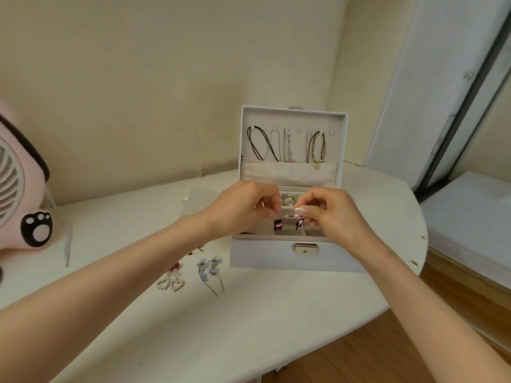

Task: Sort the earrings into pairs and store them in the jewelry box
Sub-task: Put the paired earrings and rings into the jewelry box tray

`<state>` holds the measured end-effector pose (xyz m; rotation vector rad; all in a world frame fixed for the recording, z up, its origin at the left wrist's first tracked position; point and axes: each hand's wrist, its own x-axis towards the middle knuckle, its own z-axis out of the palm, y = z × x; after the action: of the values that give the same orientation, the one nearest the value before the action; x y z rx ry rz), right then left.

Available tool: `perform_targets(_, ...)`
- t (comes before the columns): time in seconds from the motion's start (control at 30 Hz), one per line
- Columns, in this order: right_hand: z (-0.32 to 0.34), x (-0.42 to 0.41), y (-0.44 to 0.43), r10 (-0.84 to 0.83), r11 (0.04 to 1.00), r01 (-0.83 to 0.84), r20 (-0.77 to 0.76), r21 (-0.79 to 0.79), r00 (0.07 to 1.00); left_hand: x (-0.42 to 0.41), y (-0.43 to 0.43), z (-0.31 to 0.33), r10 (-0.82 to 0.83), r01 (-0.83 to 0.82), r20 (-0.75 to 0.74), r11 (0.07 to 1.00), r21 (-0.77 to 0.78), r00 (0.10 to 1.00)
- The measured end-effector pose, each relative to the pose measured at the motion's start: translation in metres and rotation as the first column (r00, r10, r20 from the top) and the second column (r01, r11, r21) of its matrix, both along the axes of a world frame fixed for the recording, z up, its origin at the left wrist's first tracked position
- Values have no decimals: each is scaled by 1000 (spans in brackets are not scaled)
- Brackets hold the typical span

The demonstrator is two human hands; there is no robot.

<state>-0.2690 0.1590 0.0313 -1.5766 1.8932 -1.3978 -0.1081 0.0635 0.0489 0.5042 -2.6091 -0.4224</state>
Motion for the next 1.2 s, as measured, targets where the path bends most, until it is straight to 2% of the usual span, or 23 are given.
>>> perform_targets(0.1, -5, -9, -2, -27, 1000, 27, -25, -4, 999, -20, -10, -5, 18, -19, 4, 1000, 13, 1000)
perform_targets(0.33, -10, -16, -8, -68, 998, 68, -50, -14, 996, -42, -22, -16, 78, -74, 64, 995, -63, 995)
perform_targets(0.77, -13, -18, -11, -53, 999, 53, -27, -11, 998, -40, -23, -13, 52, -37, 222, 997, -71, 974)
perform_targets(0.9, -14, -19, -11, -58, 998, 58, -50, -2, 997, -44, -21, -13, 104, -67, 267, 987, -143, 958)
perform_targets(1.03, -11, -16, -14, -60, 998, 60, -66, -1, 996, -49, -15, -12, 180, -91, 255, 942, -324, 950)
perform_targets(1.2, -6, -12, -15, -68, 998, 69, -85, 9, 994, -58, -9, -9, 267, -105, 342, 899, -426, 901)
